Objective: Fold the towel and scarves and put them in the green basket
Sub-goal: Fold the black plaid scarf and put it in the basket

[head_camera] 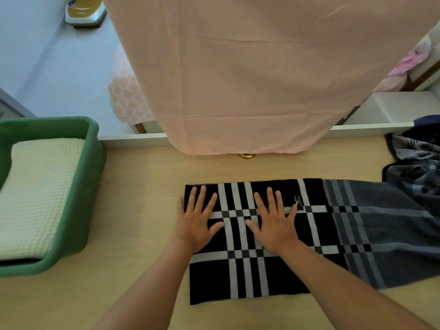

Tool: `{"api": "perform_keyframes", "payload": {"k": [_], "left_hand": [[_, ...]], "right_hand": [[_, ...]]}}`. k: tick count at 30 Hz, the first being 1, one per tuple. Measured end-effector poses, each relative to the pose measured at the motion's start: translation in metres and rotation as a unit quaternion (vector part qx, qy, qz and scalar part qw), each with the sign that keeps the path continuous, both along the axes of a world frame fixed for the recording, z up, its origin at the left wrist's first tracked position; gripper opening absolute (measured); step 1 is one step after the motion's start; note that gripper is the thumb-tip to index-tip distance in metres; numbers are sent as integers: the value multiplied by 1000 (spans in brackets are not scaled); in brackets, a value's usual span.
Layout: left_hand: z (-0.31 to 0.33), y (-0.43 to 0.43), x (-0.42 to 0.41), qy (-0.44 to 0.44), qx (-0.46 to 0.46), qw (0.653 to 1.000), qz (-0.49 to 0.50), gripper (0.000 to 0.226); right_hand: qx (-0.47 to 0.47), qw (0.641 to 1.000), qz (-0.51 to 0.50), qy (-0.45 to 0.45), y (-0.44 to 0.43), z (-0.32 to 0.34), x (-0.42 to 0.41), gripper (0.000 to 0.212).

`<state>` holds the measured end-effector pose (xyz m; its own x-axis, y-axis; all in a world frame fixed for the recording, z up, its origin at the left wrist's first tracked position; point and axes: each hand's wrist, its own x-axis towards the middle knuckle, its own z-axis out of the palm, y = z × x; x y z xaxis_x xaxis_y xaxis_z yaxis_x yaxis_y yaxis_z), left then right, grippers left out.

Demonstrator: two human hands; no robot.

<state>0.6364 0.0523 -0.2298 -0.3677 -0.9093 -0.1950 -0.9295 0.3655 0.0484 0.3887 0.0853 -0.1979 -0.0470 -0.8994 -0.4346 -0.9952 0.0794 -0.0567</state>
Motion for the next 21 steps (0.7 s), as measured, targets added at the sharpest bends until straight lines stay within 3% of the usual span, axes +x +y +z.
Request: {"api": "perform_keyframes", "payload": {"k": [5,9,14,21], "left_hand": [[18,-5,16,-57,-29,996,67,75],[31,24,2,80,-64,995,-10,53],[11,63,32,25,19,999,27,80],[31,81,97,-24,29,995,93,83]], "right_hand": [[-48,998,28,-28,10,-4,3,79],[-53,998,26,-33,17,-7,20,77],[-33,998,46,-23,36,-1,29,76],[10,986,155,-56,57,8,67,85]]}}
